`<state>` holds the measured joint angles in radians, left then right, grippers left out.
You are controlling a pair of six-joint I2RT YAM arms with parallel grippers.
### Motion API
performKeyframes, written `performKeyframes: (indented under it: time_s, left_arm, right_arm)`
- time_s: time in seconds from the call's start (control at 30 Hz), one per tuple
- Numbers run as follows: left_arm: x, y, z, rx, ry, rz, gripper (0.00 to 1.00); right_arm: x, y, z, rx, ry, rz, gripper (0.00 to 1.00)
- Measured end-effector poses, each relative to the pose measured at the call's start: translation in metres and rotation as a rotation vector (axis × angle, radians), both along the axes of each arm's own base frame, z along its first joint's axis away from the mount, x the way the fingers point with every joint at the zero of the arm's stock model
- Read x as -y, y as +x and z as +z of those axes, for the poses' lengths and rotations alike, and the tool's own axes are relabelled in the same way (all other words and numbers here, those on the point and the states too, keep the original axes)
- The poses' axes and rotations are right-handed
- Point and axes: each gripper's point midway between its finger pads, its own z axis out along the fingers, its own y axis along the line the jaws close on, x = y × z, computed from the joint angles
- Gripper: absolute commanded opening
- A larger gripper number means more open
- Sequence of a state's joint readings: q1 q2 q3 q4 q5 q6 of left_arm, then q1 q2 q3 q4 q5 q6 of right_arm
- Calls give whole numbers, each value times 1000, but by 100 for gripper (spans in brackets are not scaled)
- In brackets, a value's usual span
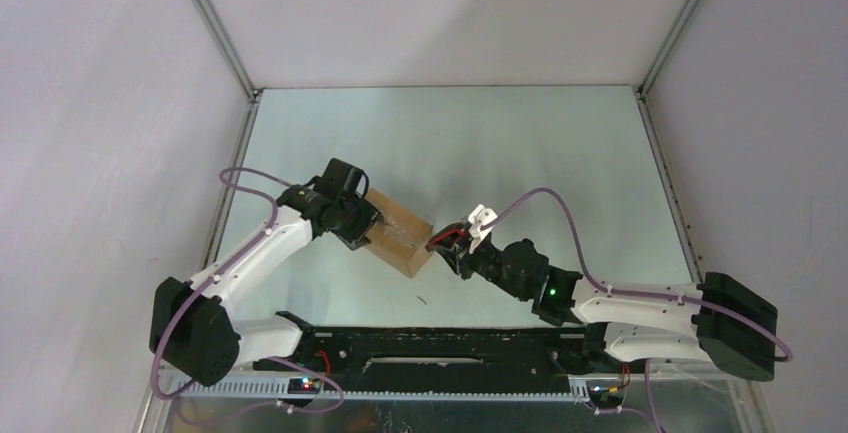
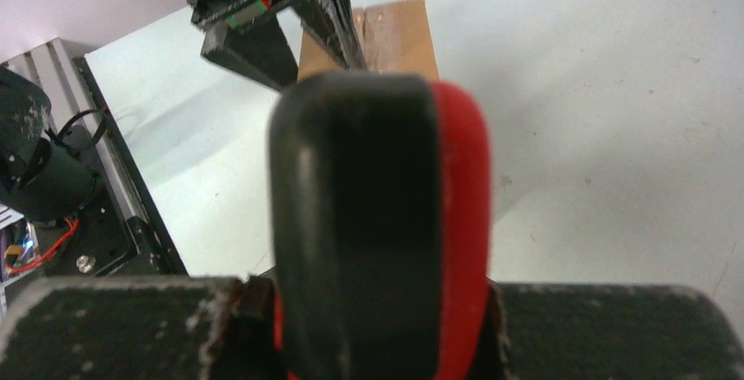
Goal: Unpack the express box
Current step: Cut the express box at the center of the board.
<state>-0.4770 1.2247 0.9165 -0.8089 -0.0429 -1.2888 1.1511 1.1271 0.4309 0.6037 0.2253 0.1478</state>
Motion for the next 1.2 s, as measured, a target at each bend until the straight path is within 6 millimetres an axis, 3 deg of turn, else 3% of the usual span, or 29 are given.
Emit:
performKeyframes:
  time_s: [0.17,0.27,0.37,0.47,0.63,0.8,0.97,1.2]
  left_arm:
    - [-15,13,1,32,27,63,54]
    - [-16,15,2,45,37,49,69]
    - [-14,19,9,77,48,-2,90]
    - [-6,24,29,148,35,-82,97]
    - [13,26,82,363,-48,-259,94]
    - [38,20,137,616,-151,-476,92]
    - [68,8,176,809,-275,-683,89]
    - [103,-19,205,970,-456,-913,76]
  right_arm:
    - [10,-2,-10,-23,-37,6,0]
    - [13,-1,-14,-39,-49,1,0]
    - [20,3,-17,-76,-53,-11,0]
    - [27,10,-13,-133,-21,-17,0]
    - [34,28,21,-248,123,-12,0]
    - [30,36,78,-336,295,54,0]
    - [37,44,127,-412,449,119,0]
    - [34,35,139,-537,507,194,0]
